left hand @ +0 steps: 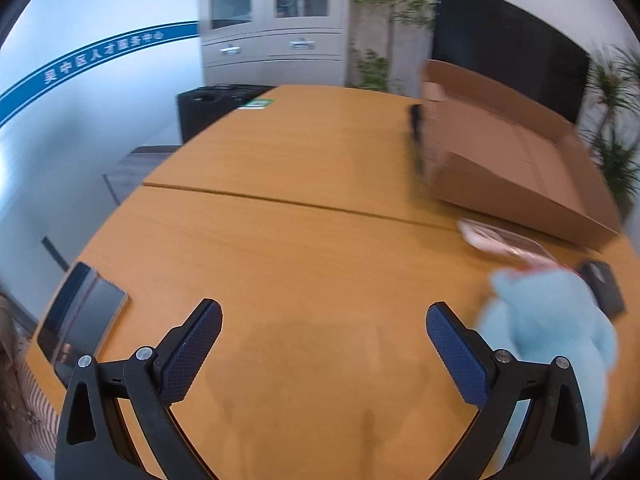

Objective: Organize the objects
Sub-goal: 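Move both tools toward the black round speaker ball on the table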

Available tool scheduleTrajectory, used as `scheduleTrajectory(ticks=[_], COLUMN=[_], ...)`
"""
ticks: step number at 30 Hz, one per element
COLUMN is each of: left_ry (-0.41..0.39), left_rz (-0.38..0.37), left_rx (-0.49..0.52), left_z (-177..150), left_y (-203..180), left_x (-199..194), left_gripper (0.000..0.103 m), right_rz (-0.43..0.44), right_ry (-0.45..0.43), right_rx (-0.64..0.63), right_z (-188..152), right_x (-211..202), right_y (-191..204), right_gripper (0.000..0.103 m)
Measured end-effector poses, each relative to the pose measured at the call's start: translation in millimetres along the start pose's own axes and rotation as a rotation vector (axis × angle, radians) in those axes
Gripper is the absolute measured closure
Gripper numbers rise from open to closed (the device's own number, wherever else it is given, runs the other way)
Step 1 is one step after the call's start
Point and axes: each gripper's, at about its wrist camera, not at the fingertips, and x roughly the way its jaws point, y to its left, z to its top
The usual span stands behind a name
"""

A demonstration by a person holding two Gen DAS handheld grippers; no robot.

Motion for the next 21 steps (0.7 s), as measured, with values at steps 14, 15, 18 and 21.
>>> scheduleTrajectory(ticks=[14, 15, 18, 21], left_ry=[0.140, 0.145, 0.166, 0.174], left_rz=[-0.213, -0.227, -0.254, -0.229], left_rx=[0.154, 0.150, 0.155, 0.194], left_z=[-135.0, -138.3, -150.6, -153.0], left_y=[-132.7, -134.6, -147.1, -149.1], left_x=[-108.7, -110.0, -111.9, -109.3], left_gripper=[0.000, 0.000, 0.000, 0.000], right_rz=[0.369, 0.381, 0.426, 0.438], right_ry=[-0.010, 0.002, 0.070, 0.097], right_rx=[0.011, 0.019, 0.048, 0.086], right_z=[-71.7, -75.7, -89.4, -99.8], right_x=[-97.9, -98.3, -84.7, -80.3], right_y=[84.1, 88.9, 99.4, 106.8], right_gripper=[0.001, 0.001, 0.001, 0.001])
